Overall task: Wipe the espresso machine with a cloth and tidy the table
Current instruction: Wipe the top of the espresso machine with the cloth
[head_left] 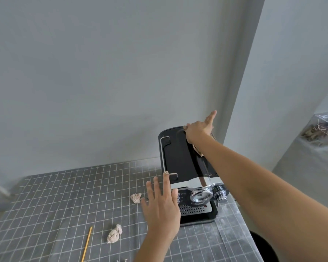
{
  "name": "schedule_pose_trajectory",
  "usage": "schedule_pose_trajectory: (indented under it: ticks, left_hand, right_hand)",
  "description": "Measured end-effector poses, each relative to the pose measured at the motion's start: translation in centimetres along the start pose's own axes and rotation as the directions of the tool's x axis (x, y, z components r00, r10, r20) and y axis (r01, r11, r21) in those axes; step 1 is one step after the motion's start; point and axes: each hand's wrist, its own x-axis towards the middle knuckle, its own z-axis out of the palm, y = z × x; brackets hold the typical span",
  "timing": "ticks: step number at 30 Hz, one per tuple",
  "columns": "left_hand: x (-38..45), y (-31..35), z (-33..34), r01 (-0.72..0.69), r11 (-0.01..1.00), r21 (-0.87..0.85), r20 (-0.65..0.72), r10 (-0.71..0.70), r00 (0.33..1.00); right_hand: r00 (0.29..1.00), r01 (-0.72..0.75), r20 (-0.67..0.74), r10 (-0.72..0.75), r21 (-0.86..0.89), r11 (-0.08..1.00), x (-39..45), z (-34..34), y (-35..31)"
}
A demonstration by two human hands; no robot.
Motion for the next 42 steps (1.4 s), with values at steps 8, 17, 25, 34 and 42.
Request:
schedule_pose_trajectory:
  ticks: [8,17,25,34,42]
  left_hand:
    - [-0.3,0.1,-0.1,0.005,0.999,-0.038,0.017,-0.004,1.000]
    - [0.2,0.3,-0.2,-0.008,1.000,-0.023,0.034,0.009,0.999]
    - [-0.4,0.3,-0.5,-0.013,0.999,0.032,0.016,0.012,1.000]
    - [-0.2,0.3,-0.5,0.004,0.999,0.037,0.033,-0.005,0.999]
    - [-0.4,0.1,-0.6,-0.011,0.999,0.050,0.008,0.010,1.000]
  right_hand:
    - [0.942,0.267,-0.297,-0.154,0.393,0.880,-5.4,4.8,0.6]
    - [0.899,0.437,-0.276,-0.340,0.523,0.732,-3.8,5.2,1.7]
    - [0.814,0.580,-0.268,-0.515,0.408,0.705,-8.2,6.6,2.5]
    - [0.927,0.370,-0.246,-0.282,0.489,0.790,-7.7,6.0,-0.1]
    - [0.860,0.482,-0.404,-0.311,0.444,0.755,-14.2,8.9,1.8]
